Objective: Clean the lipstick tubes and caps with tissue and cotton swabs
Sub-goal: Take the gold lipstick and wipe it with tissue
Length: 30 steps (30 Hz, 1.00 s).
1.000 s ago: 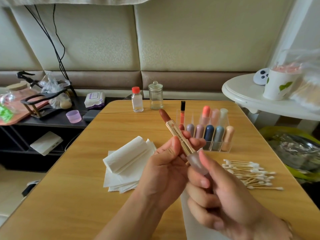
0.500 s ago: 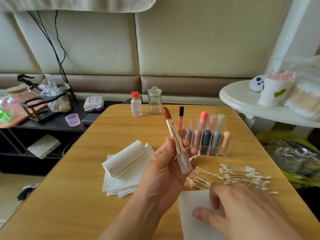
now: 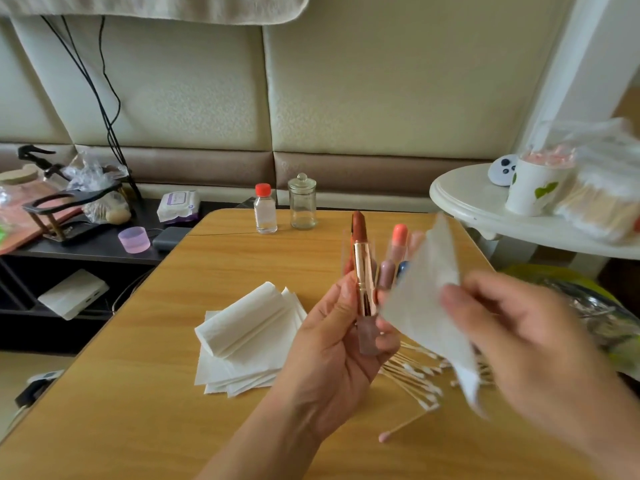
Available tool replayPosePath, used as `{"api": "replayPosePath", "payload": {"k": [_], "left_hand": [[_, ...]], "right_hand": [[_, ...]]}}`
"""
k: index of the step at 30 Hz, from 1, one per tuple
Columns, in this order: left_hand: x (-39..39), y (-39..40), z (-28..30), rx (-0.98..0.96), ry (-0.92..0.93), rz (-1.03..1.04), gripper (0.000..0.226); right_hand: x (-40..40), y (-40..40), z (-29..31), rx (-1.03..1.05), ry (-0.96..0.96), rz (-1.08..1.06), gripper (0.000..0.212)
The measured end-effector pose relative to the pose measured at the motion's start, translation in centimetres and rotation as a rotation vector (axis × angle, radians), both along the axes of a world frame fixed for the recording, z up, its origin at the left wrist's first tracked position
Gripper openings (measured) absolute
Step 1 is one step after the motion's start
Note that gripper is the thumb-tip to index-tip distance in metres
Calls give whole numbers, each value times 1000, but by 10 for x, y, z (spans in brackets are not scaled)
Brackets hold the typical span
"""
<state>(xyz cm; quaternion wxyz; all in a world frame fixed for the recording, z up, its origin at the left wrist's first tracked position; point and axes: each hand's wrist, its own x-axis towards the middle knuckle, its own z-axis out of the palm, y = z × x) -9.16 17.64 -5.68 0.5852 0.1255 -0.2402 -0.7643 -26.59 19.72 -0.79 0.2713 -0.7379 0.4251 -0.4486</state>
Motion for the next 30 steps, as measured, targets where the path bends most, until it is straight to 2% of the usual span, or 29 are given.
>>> {"api": "replayPosePath", "payload": {"k": [2,4,7,10,13,16,19,22,24,27,30], "left_hand": [[-1,2,-1,-27,-122,47,48],[-3,4,-3,-99,-219,74,48],[-7,7,-5,-177,-314,95,44],[-10,7,-8,-164,-305,114,49],[-9,6,-7,-130,-202,133,38],[-5,2,-3,-85,-91,164,28],[1,0,0,-28,-119,253,25],[7,-1,8,-28,-234,286,21],[10,-1,9,-57,-347,268,33],[11,1,5,-81,-448,273,16],[10,0,6,-39,-415,318,29]], "right_hand": [[27,-12,-4,-49,-18,35,47],[44,-21,-13,-122,-32,-42,42],[54,-26,-26,-137,-193,-174,27],[60,-21,-32,-129,-364,-199,24],[65,-14,-32,-131,-468,-257,6],[61,-17,-29,85,-741,-288,6],[46,-25,-27,523,-1004,-29,26],[33,-29,-22,877,-1005,259,72],[28,-30,-22,981,-960,327,89],[28,-26,-18,973,-906,393,82],[23,-18,-16,870,-885,286,54]]}}
